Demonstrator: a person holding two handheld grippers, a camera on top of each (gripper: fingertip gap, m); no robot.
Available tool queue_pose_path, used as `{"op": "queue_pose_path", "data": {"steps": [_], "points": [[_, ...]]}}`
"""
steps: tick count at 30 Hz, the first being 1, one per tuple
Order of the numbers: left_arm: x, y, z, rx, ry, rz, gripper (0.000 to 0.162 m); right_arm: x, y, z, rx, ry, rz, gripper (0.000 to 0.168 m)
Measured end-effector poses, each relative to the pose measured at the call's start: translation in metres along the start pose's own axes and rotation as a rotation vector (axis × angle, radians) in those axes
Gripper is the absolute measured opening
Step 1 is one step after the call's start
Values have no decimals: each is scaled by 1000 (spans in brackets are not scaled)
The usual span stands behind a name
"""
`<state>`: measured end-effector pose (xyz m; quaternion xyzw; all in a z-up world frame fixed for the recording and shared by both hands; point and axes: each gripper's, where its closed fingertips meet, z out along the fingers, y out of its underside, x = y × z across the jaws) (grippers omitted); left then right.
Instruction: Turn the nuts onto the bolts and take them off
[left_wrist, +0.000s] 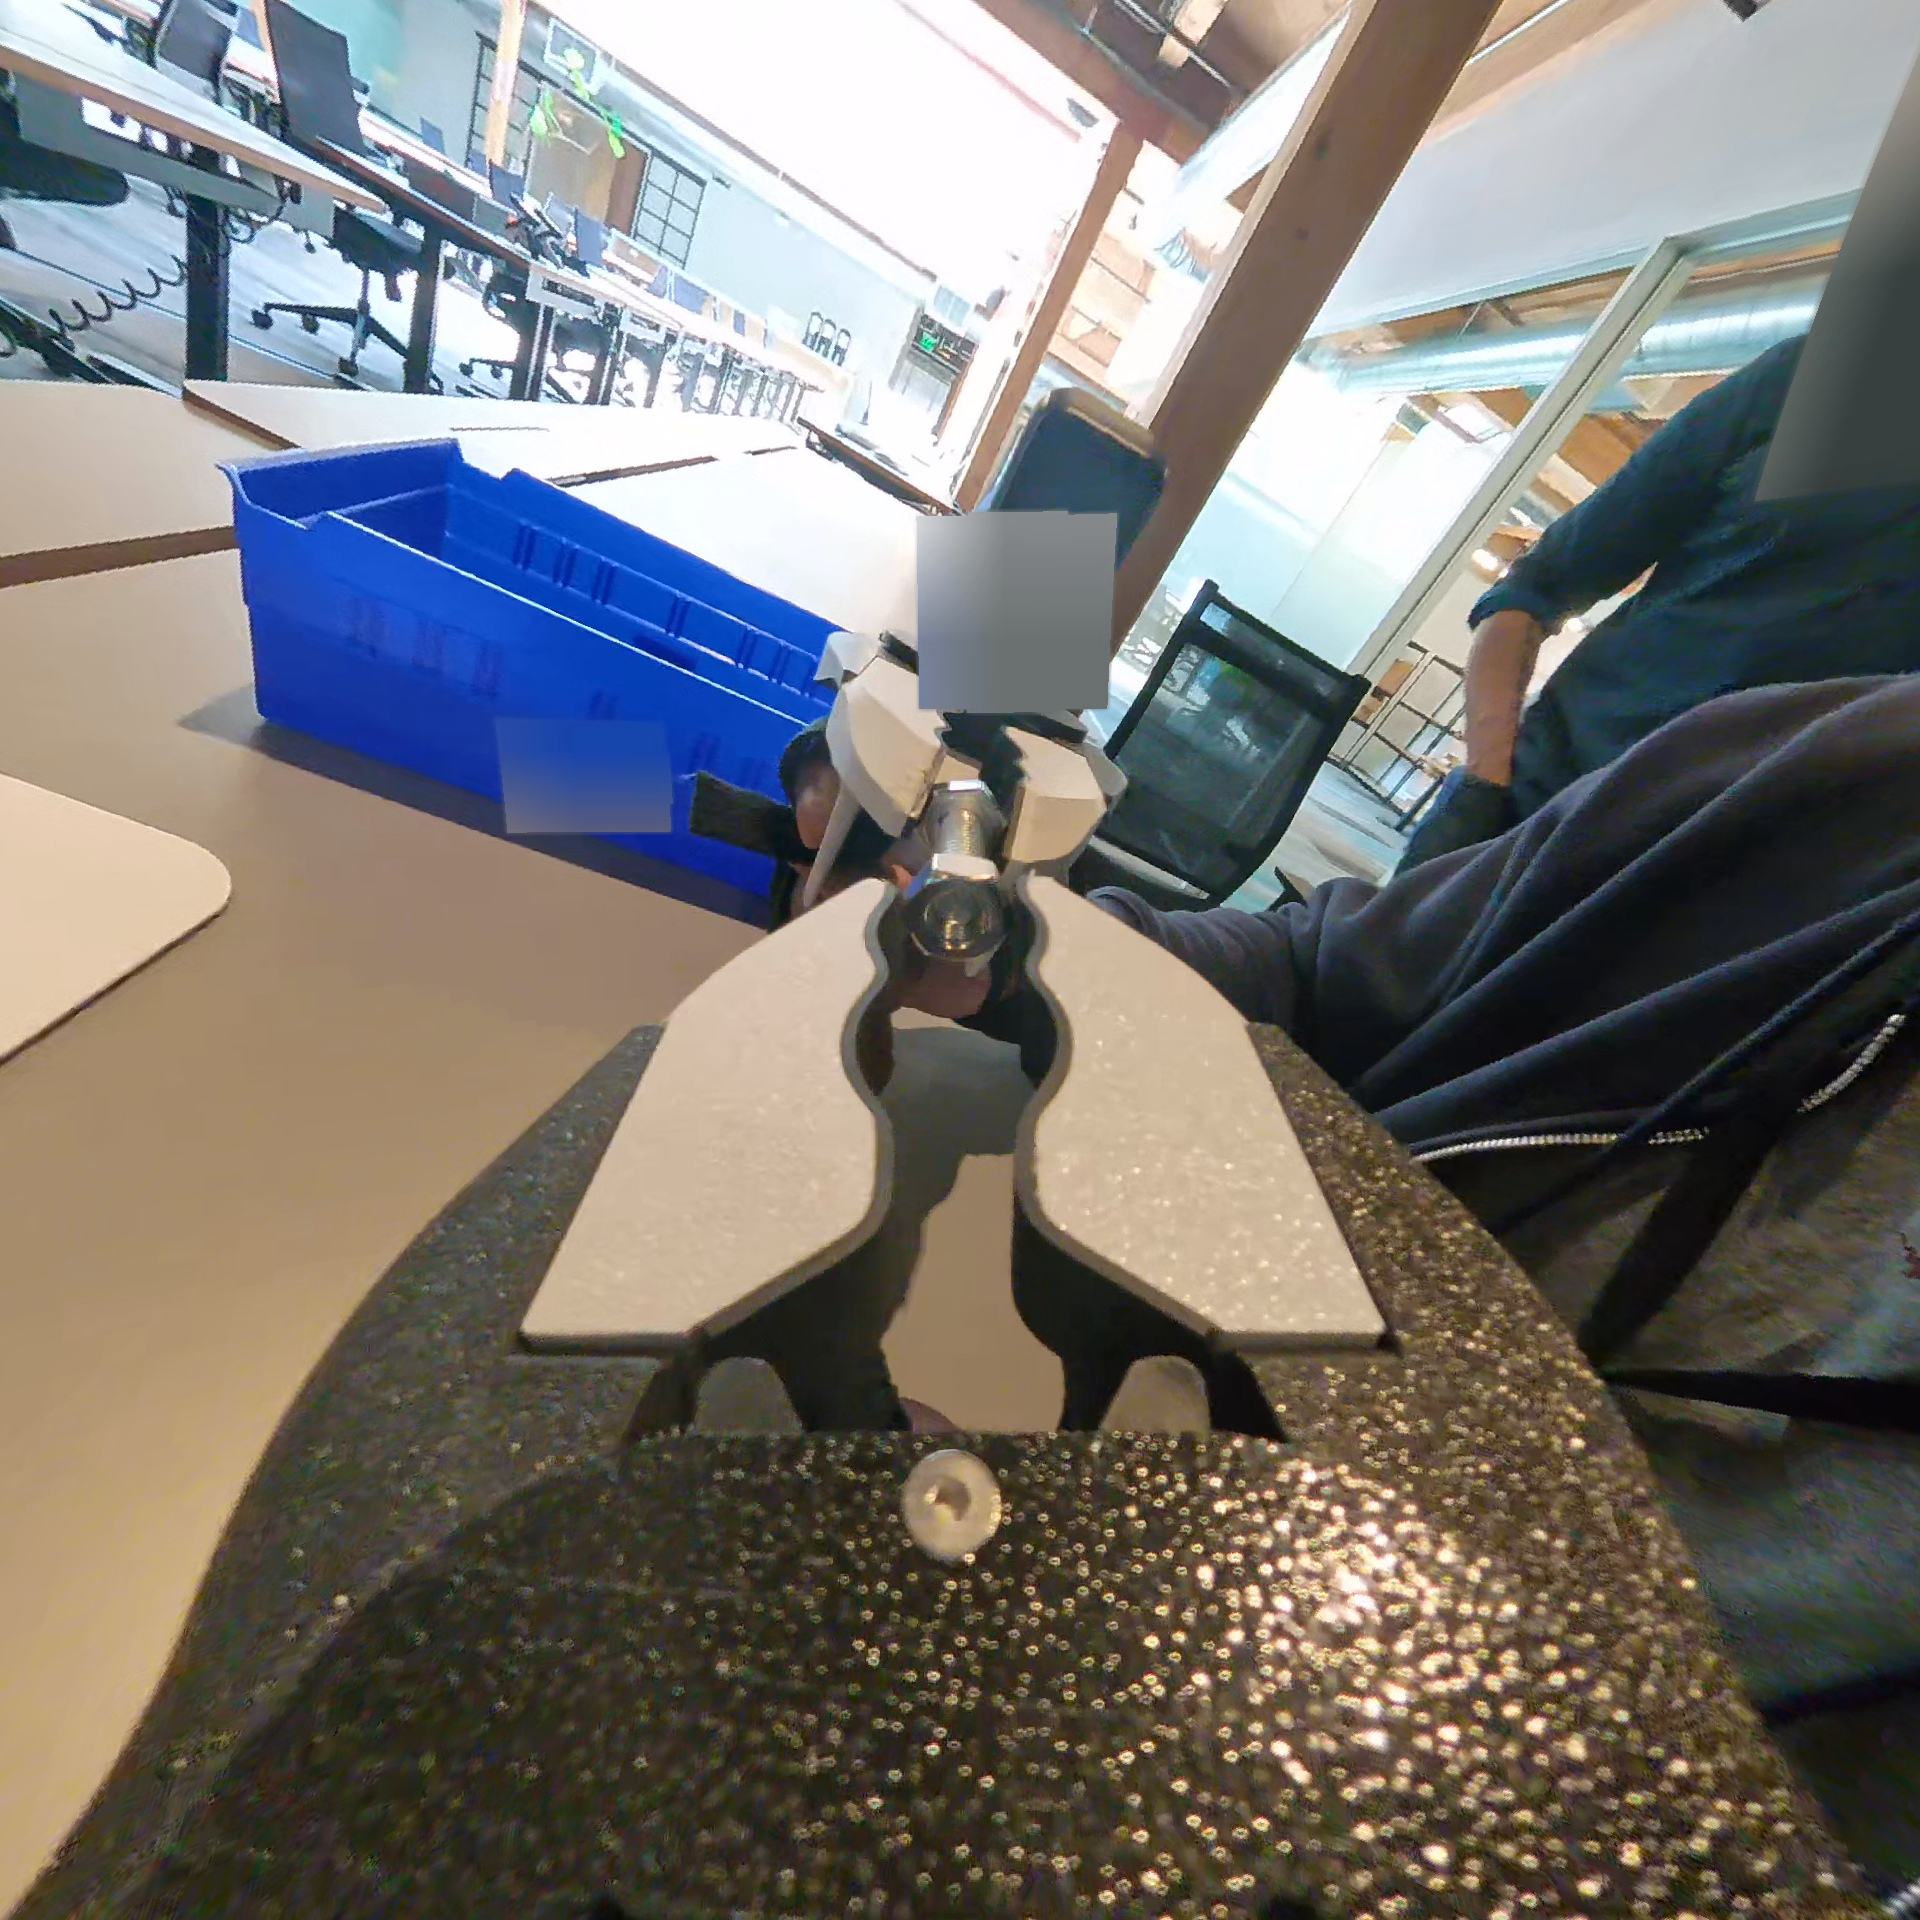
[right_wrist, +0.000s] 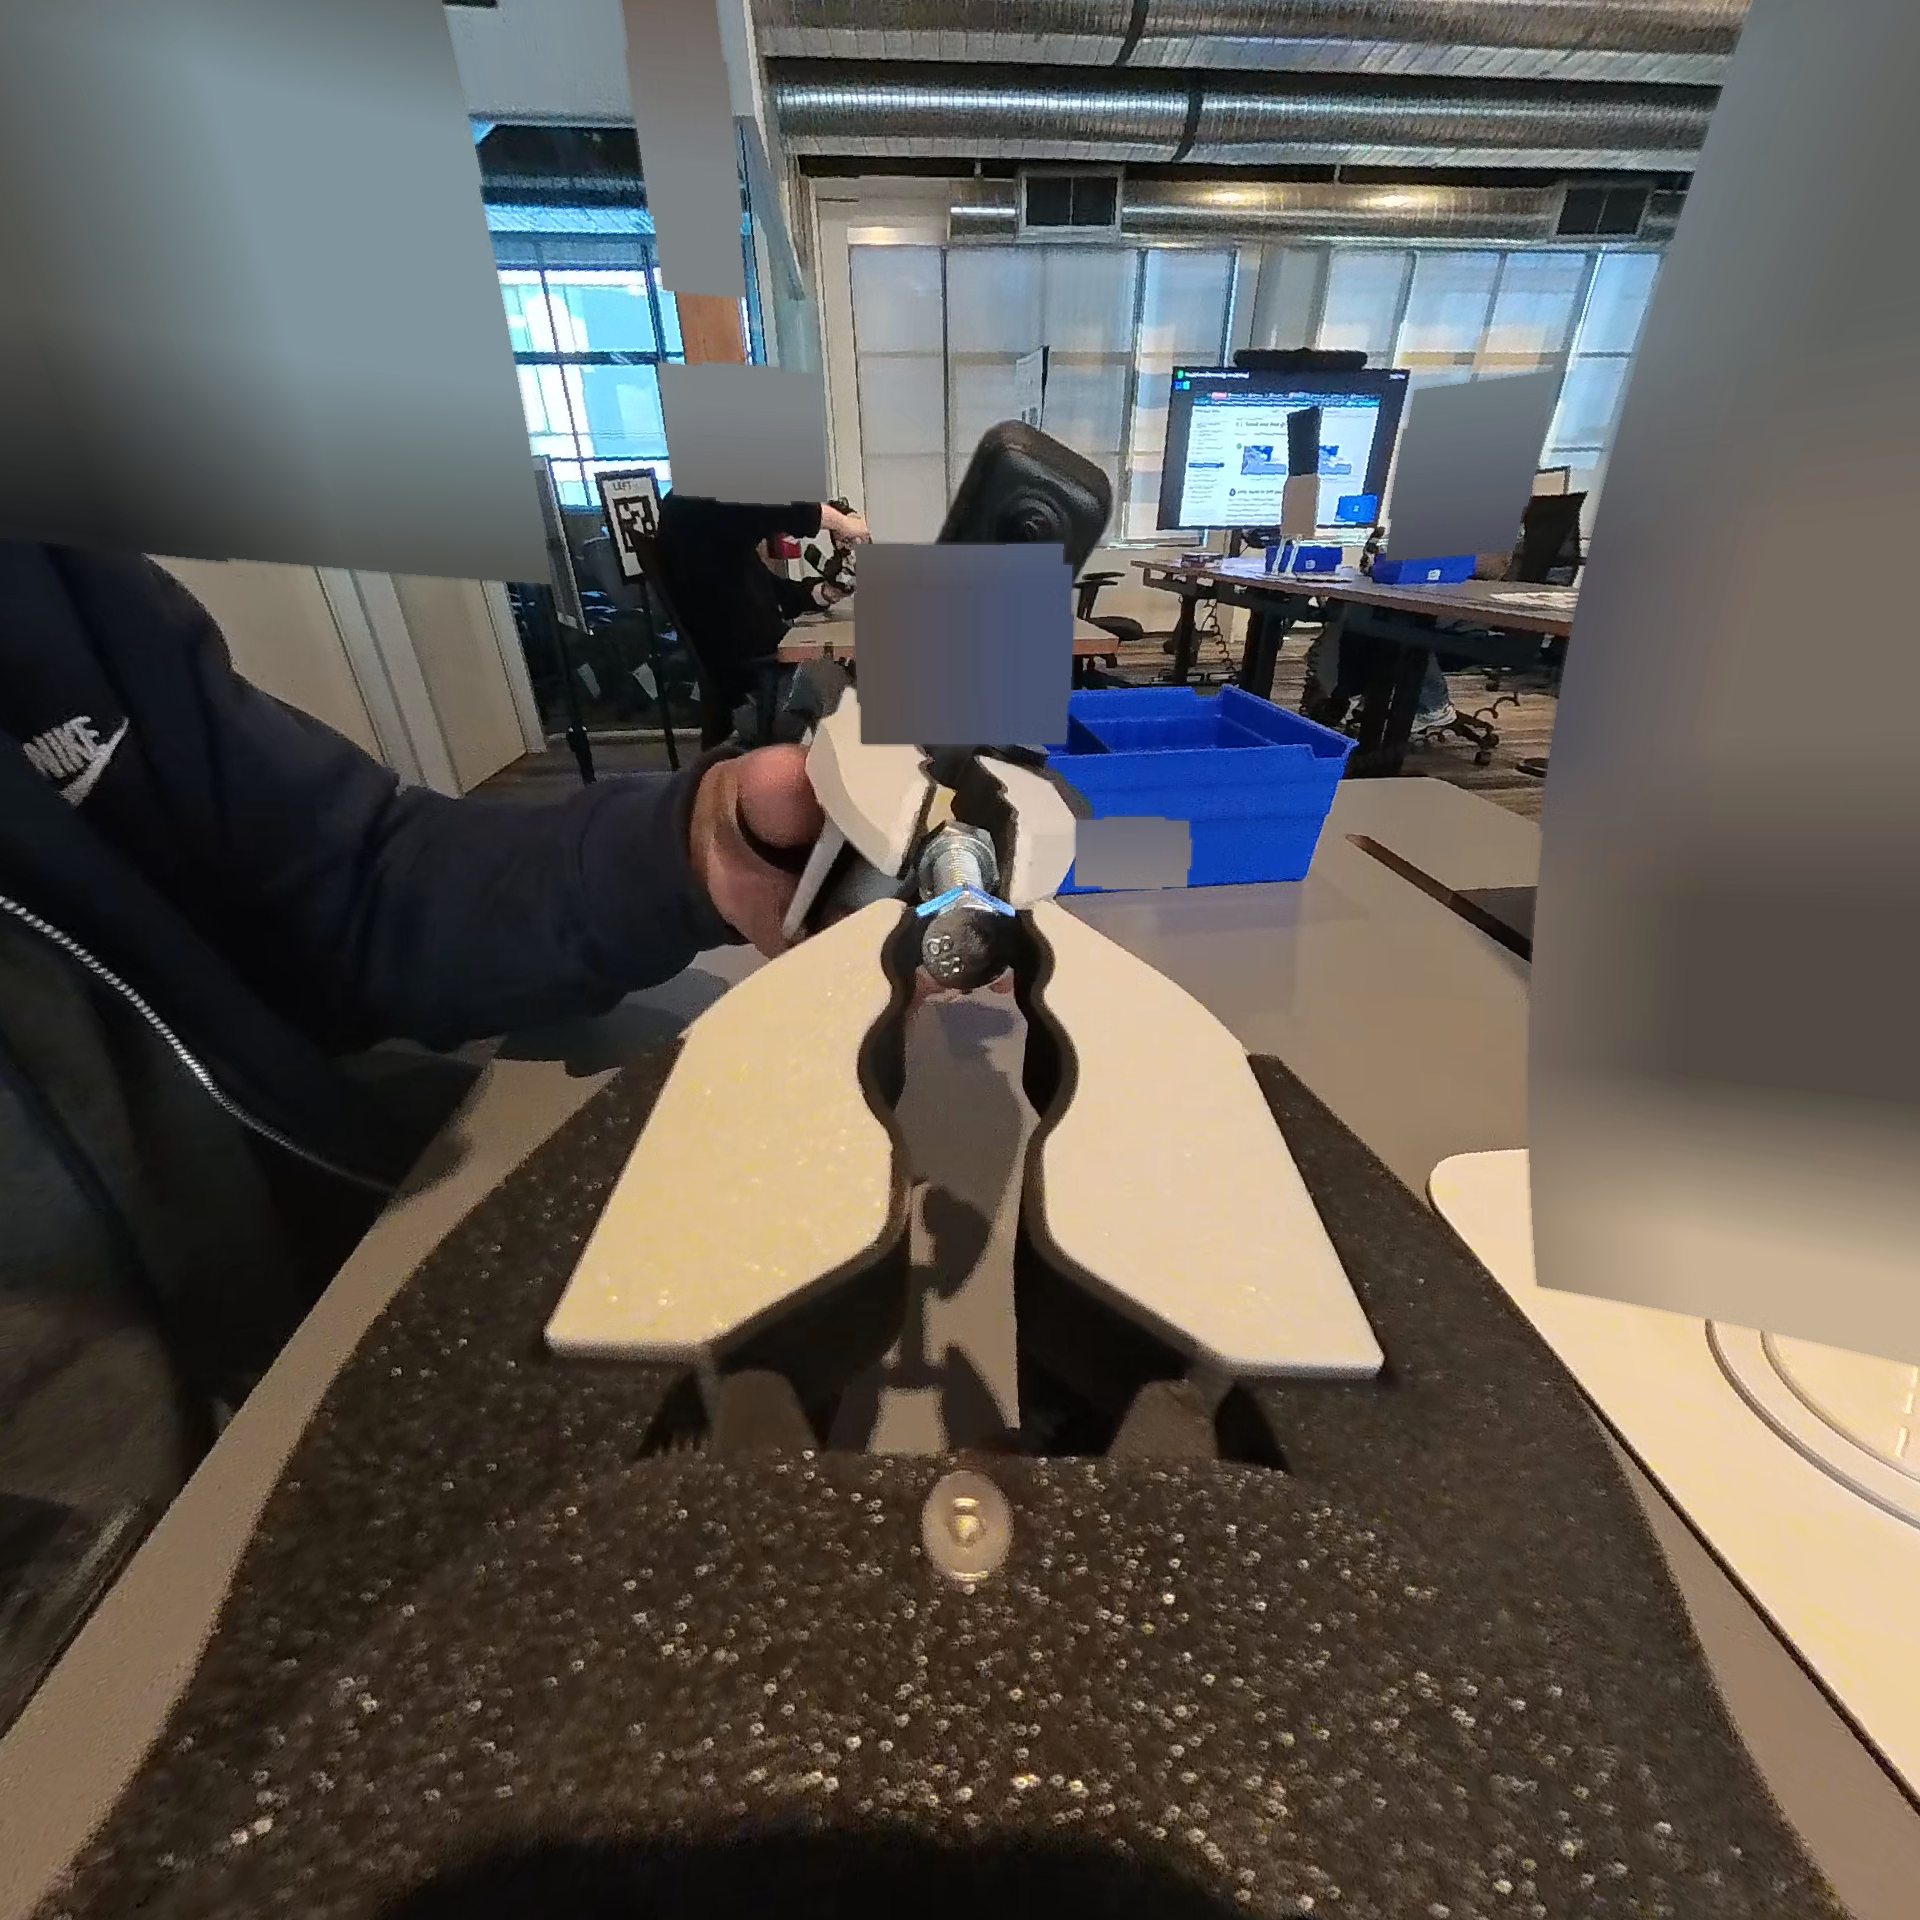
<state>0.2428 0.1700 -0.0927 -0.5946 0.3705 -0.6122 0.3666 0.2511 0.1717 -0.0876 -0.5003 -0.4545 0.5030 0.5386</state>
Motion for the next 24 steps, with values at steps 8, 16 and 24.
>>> {"op": "queue_pose_path", "data": {"steps": [8, 16, 24], "points": [[-2, 2, -2, -96, -217, 728, 19, -3, -2, 2, 48, -29, 170, 17], [14, -4, -5, 1, -232, 888, 39, -6, 3, 4, 116, -81, 322, 17], [11, 8, -12, 44, -154, 328, 32, -8, -1, 6, 105, -73, 279, 17]]}}
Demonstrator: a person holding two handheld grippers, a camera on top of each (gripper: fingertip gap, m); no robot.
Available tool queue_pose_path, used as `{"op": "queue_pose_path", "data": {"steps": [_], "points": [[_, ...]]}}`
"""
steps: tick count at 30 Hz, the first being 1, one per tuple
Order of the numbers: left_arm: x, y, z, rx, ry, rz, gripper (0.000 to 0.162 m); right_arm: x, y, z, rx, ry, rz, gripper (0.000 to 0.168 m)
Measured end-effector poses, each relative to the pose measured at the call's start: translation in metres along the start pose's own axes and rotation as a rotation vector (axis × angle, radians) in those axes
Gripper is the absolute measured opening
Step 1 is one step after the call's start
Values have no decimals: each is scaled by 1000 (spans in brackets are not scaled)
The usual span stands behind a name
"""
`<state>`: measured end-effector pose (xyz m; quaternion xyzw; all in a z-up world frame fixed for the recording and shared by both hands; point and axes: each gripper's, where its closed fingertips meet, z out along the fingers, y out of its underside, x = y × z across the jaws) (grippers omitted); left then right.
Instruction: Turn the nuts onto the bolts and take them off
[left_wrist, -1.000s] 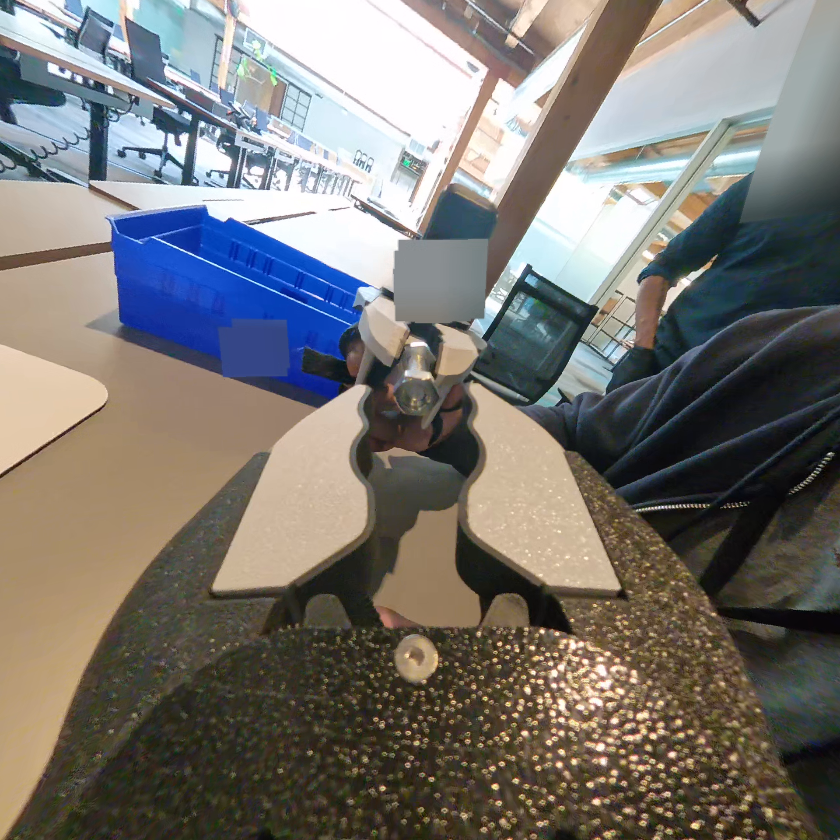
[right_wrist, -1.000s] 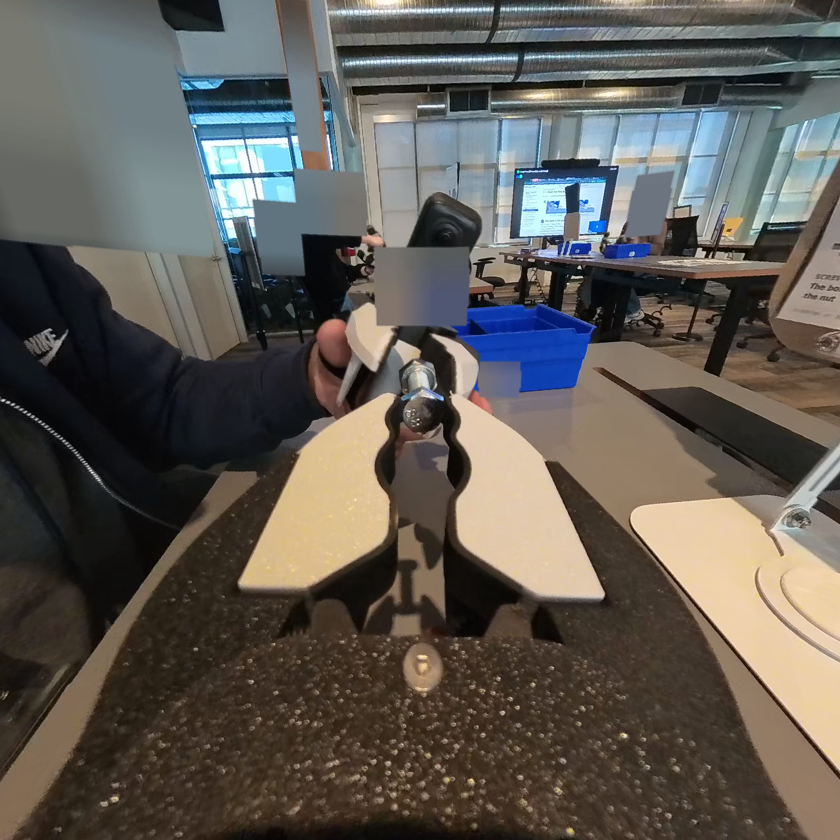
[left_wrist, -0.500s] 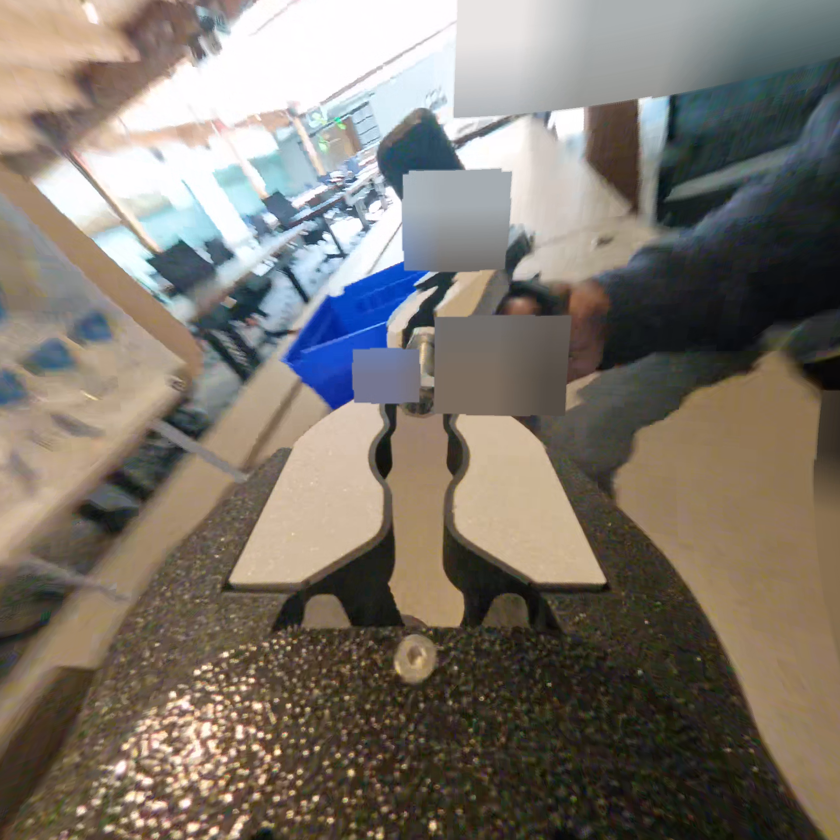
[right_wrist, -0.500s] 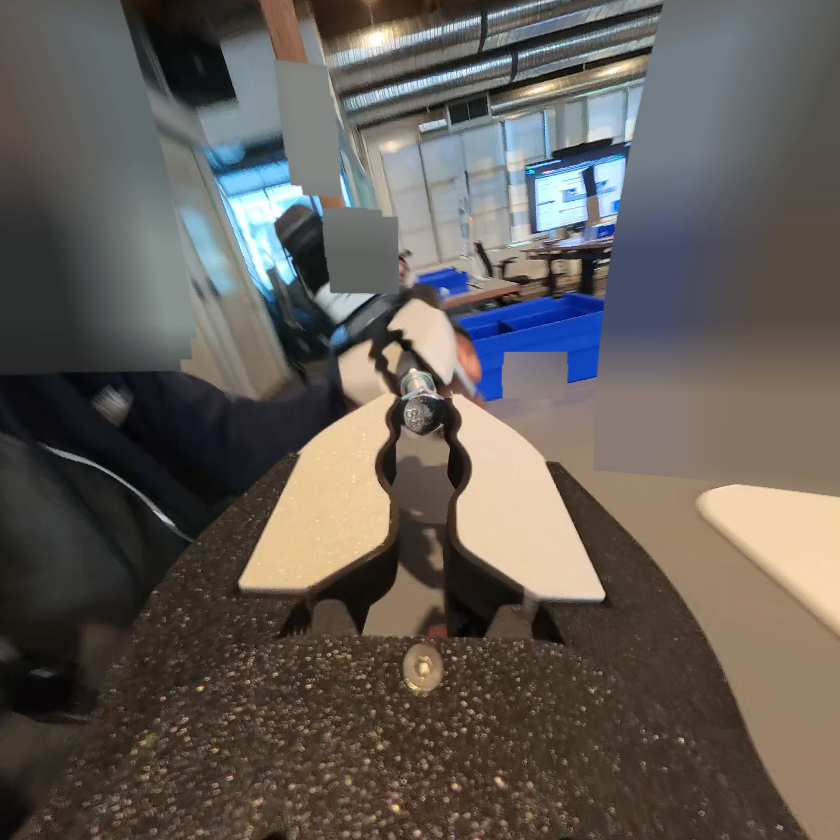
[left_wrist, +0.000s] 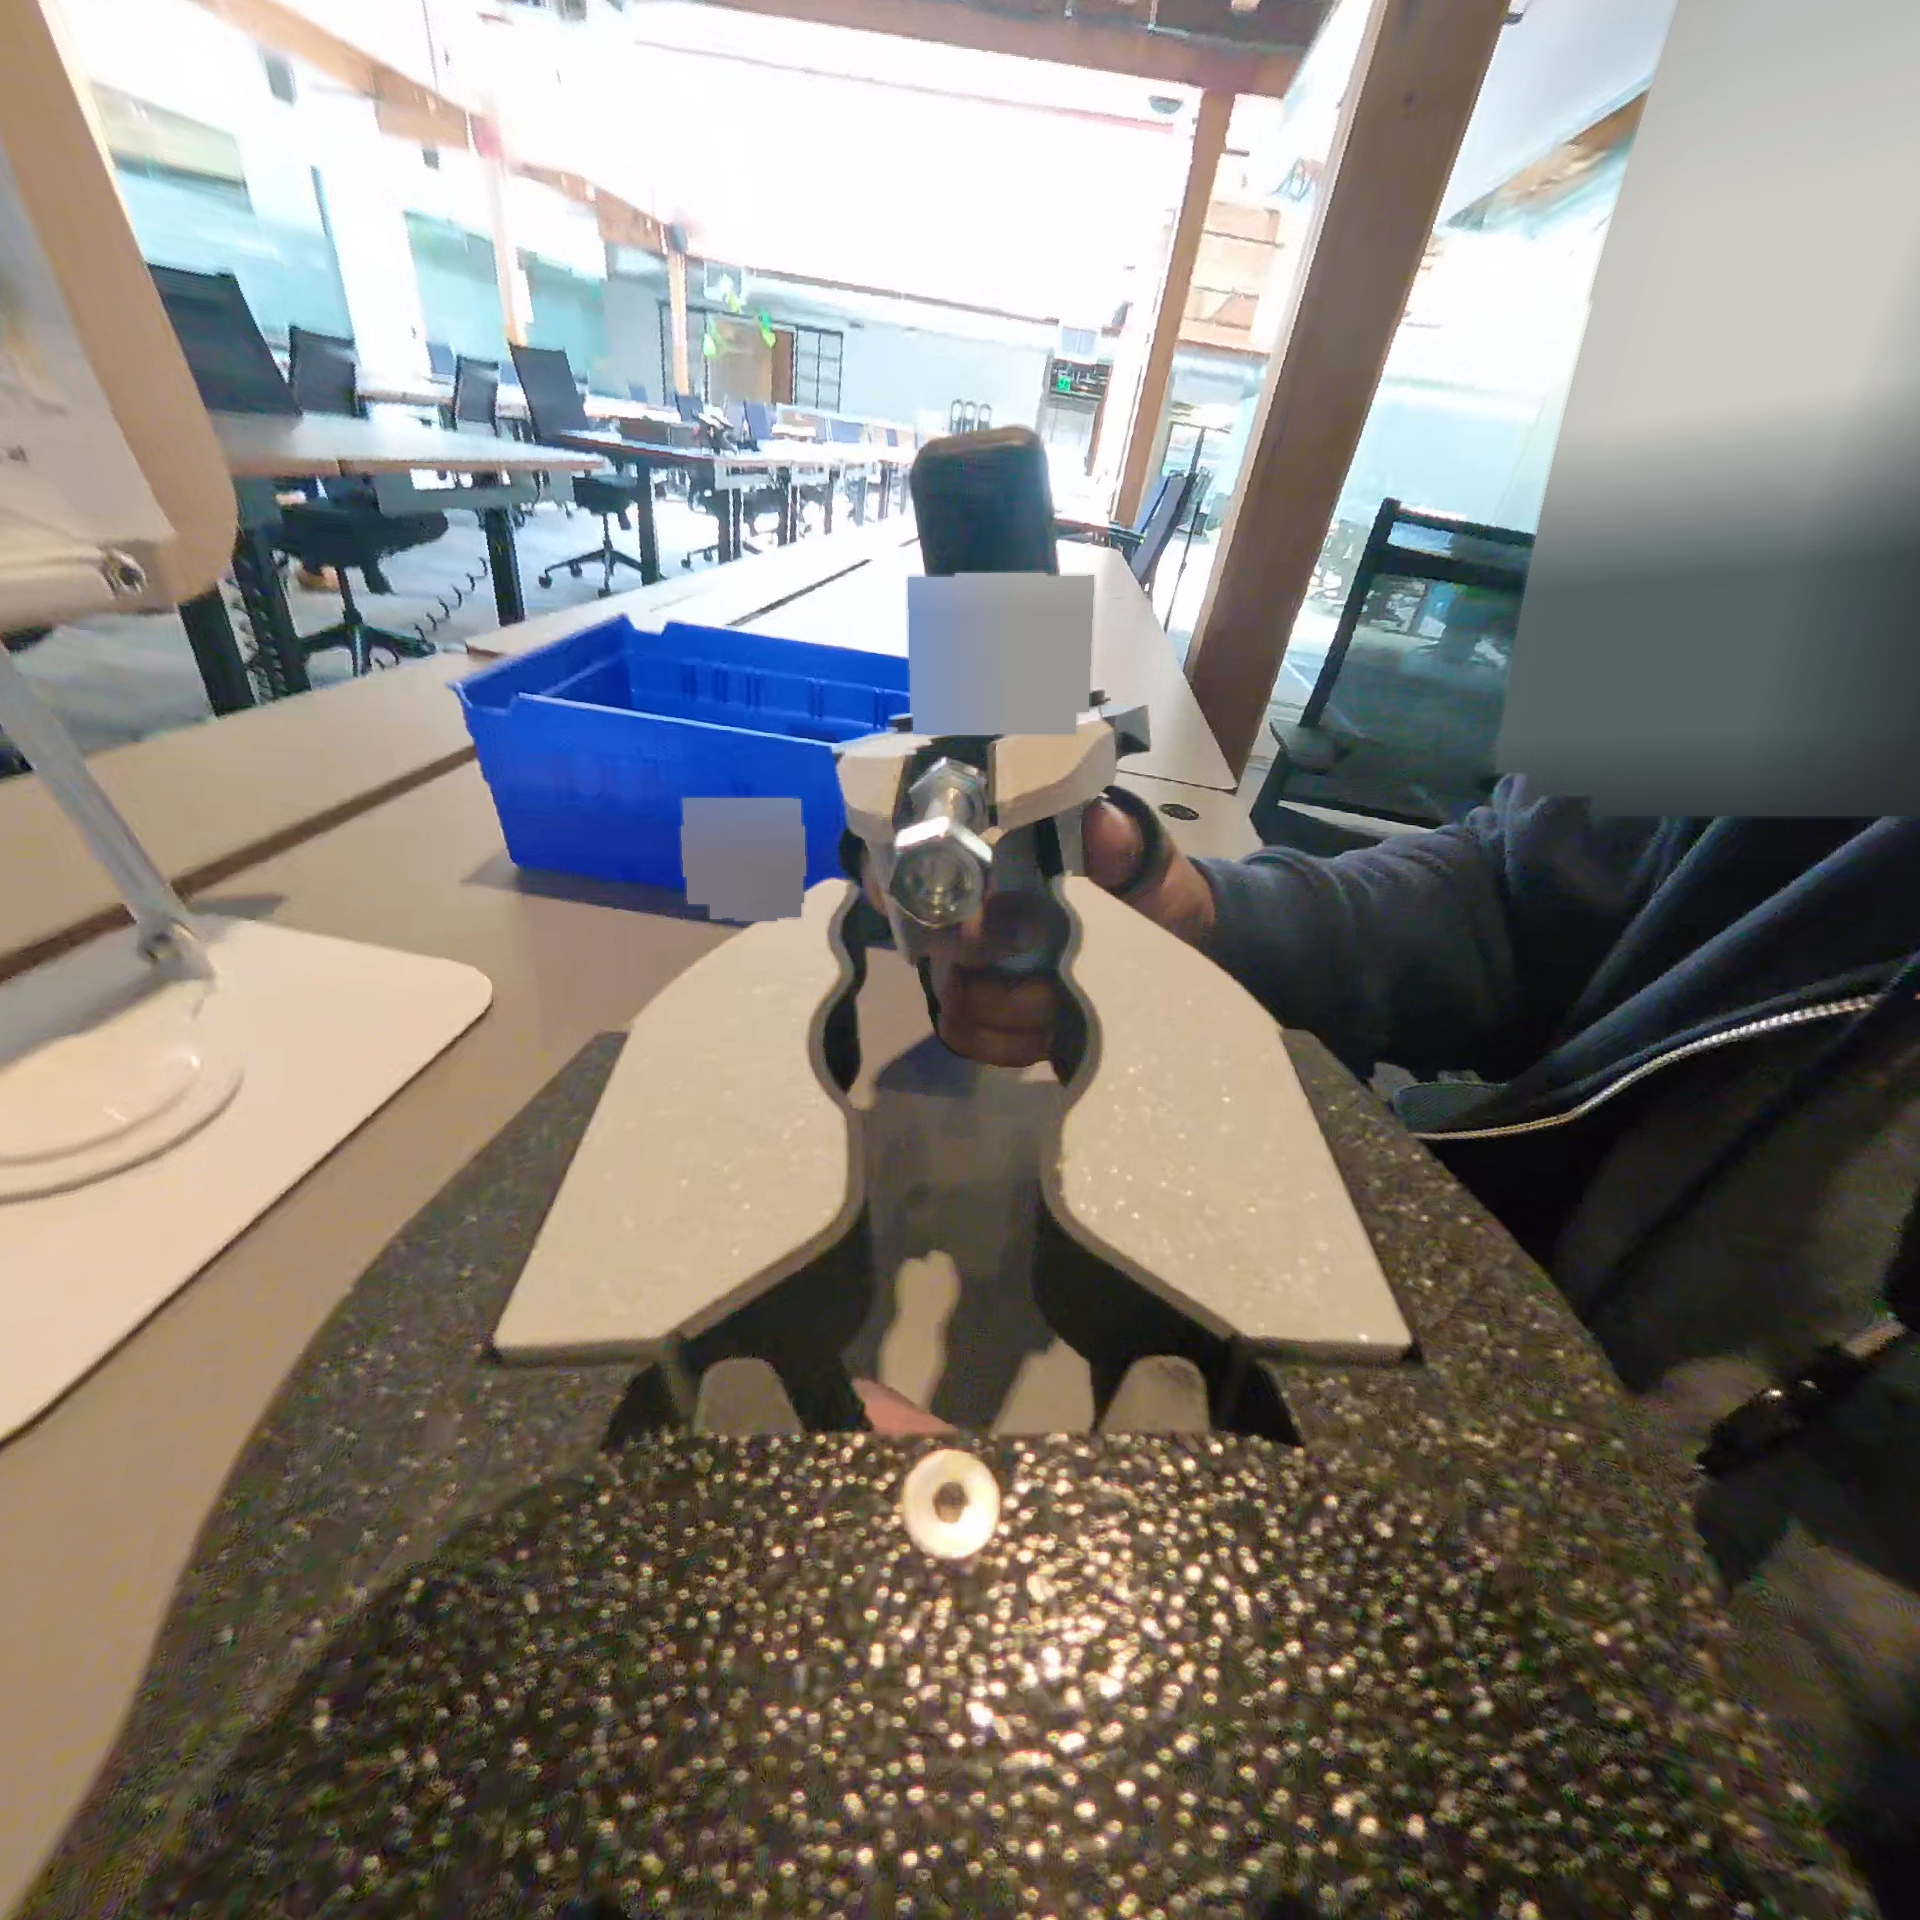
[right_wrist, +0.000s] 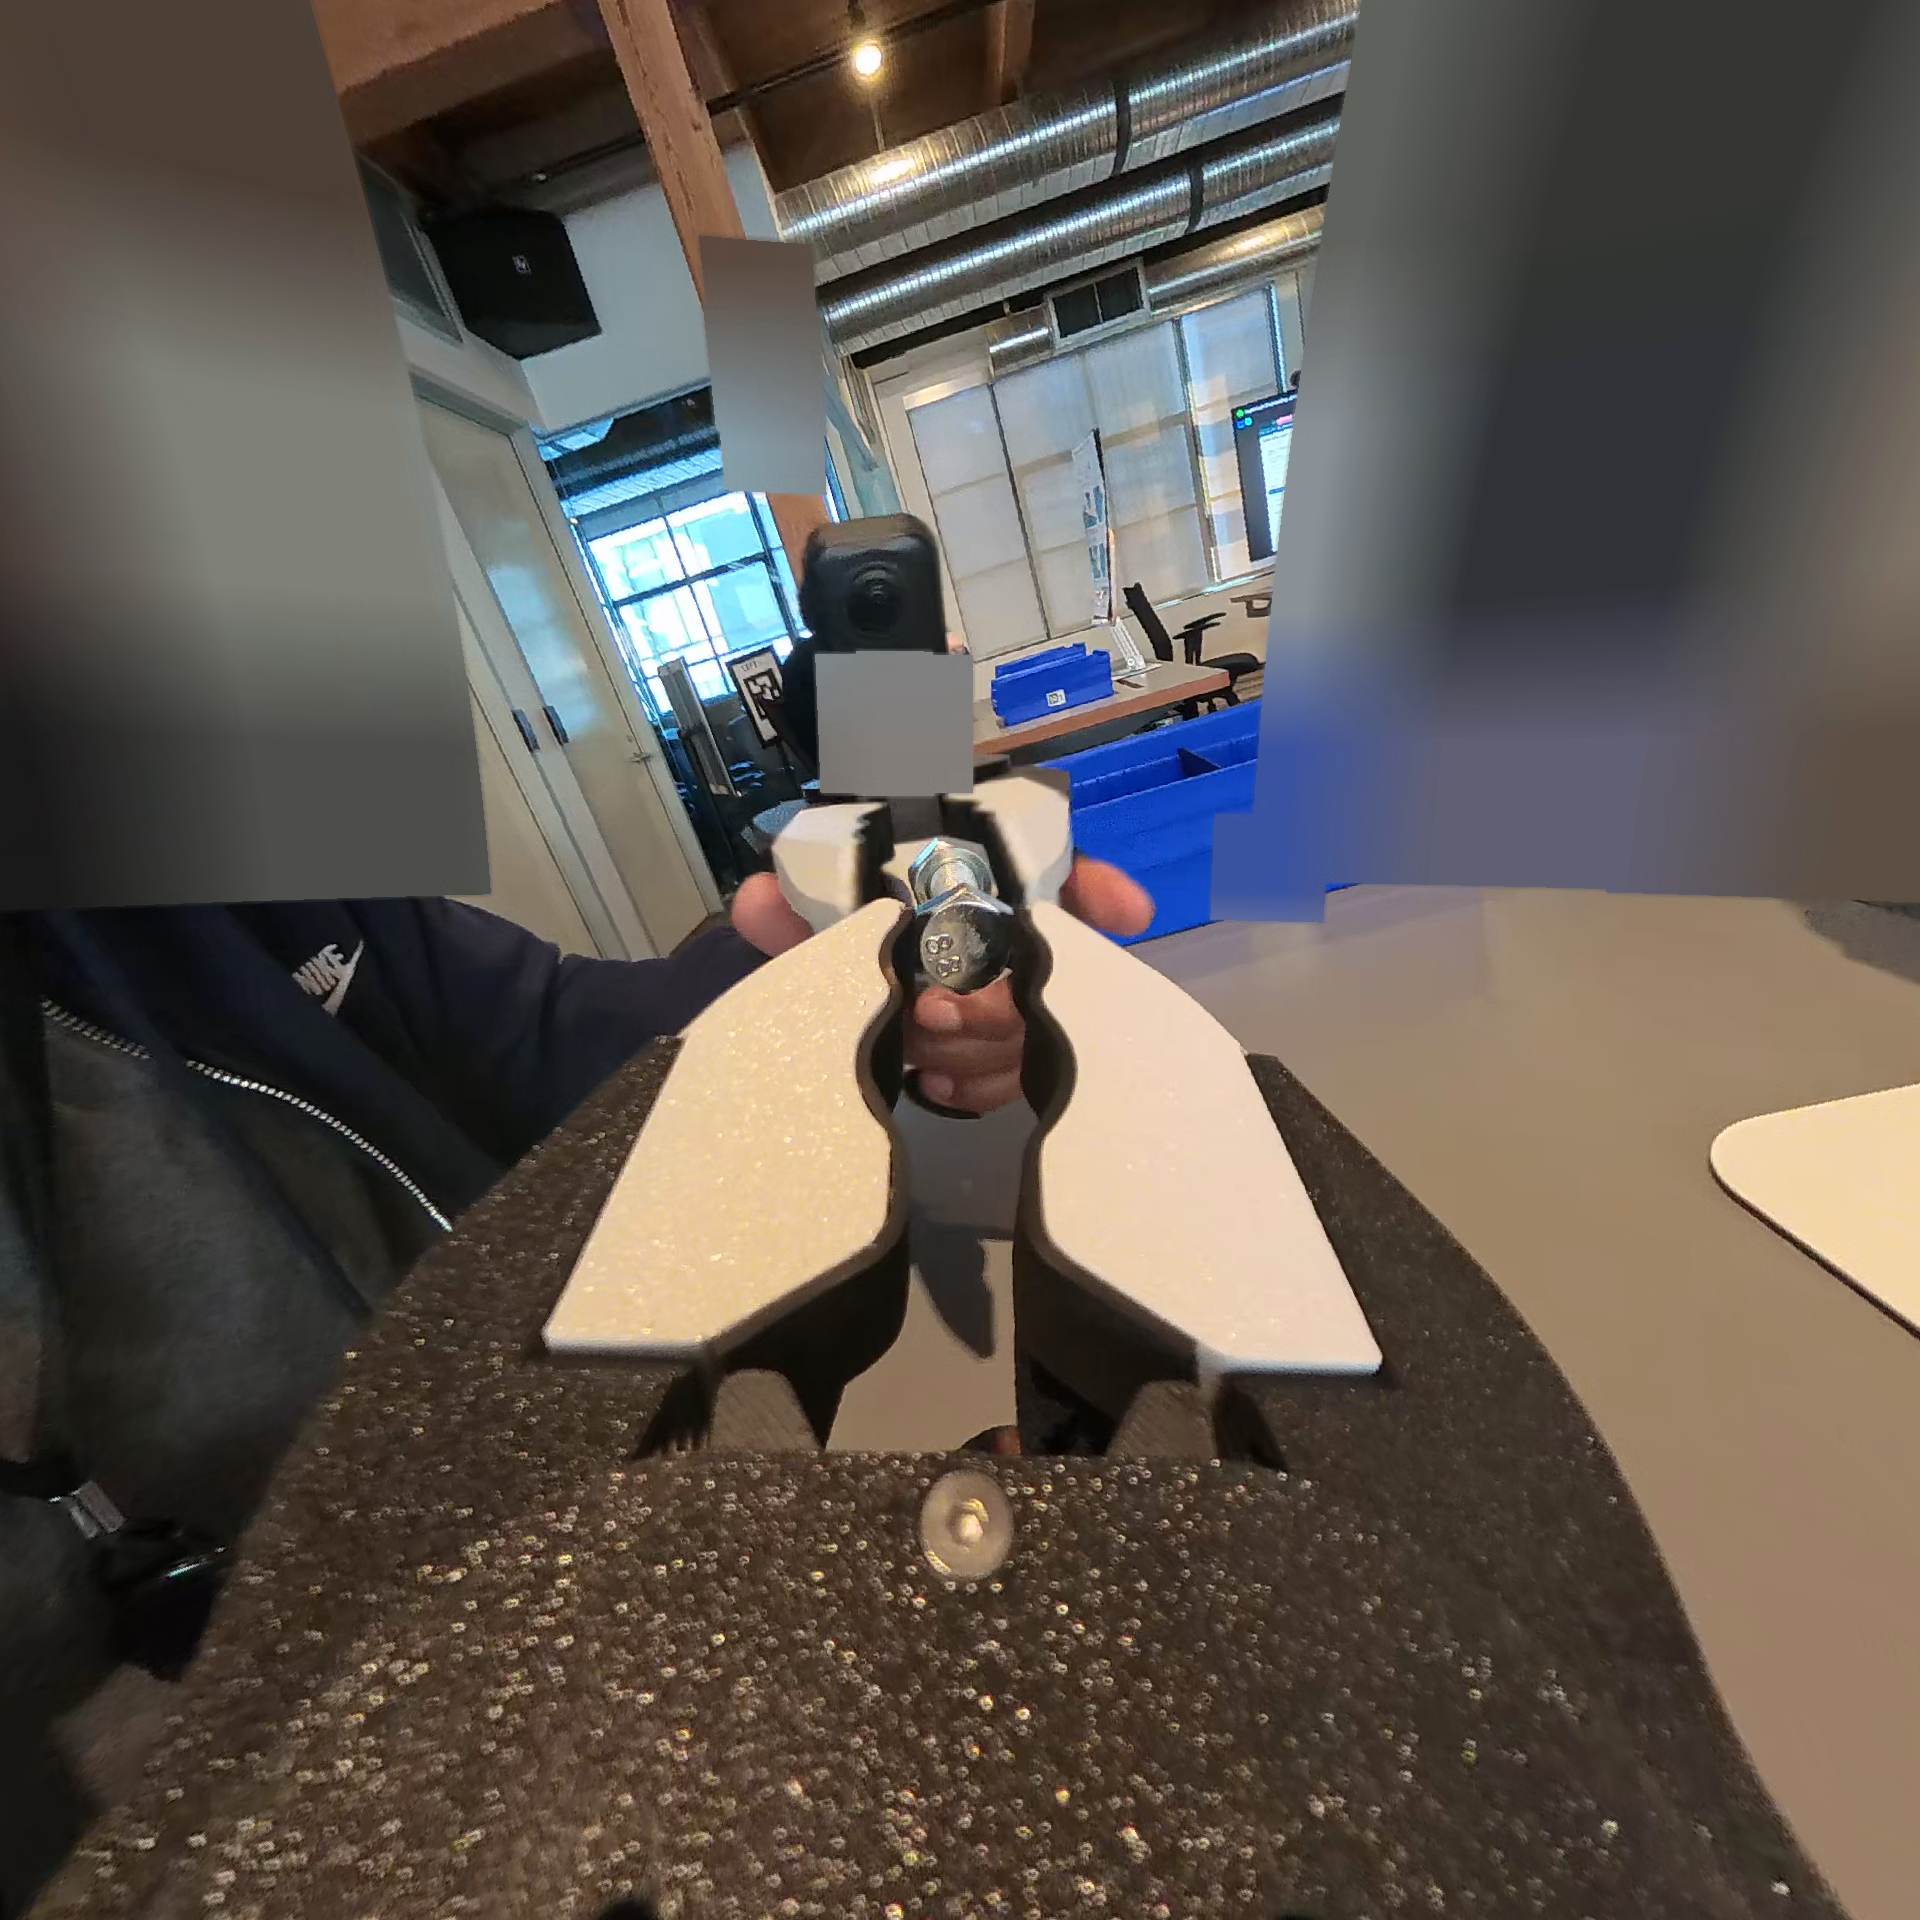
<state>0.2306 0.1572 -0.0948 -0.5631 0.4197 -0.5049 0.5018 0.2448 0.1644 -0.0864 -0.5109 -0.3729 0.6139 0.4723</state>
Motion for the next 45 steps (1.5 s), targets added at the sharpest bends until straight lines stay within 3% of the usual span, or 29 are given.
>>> {"op": "queue_pose_path", "data": {"steps": [4, 8, 11, 15, 16, 18, 21, 24, 29, 33, 37, 42, 43, 45], "points": [[-2, 1, 1, 1, 1, -60, 21, 0, 2, 2, -10, 2, -6, 17], [-5, 2, 1, -25, -41, 99, 17, 1, 4, 2, -14, 5, 2, 17], [-6, 3, 0, -70, -101, 414, 17, 0, 4, 2, -7, -8, 24, 17], [-10, 2, -3, -133, -232, 1004, 18, 0, 3, 4, 14, -19, 63, 17], [-11, 2, -3, -134, -249, 1020, 18, 1, 4, 4, 15, -16, 64, 17], [-10, -3, -5, -72, -236, 827, 40, 1, 3, 3, 23, -17, 65, 17], [3, -14, -13, 94, -119, 414, 46, 0, 1, 2, 27, -14, 49, 17], [1, -13, -12, 115, -78, 125, 45, -2, 0, 3, 25, -15, 39, 17], [7, 0, -2, 55, -46, 79, 37, -4, 2, 4, 22, -20, 43, 17], [1, 2, 1, 31, -82, 104, 17, -5, 2, 5, 17, -19, 38, 17], [-1, 4, 2, -32, -142, 362, 17, -5, 3, 4, 17, -21, 49, 17], [-7, 2, -2, -188, -305, 1208, 17, -4, 6, 4, 24, -32, 99, 17], [-8, 1, -1, -205, -328, 1309, 18, -4, 5, 4, 36, -37, 113, 17], [-8, -4, 0, -164, -341, 1302, 27, -2, 6, 3, 51, -42, 135, 17]]}}
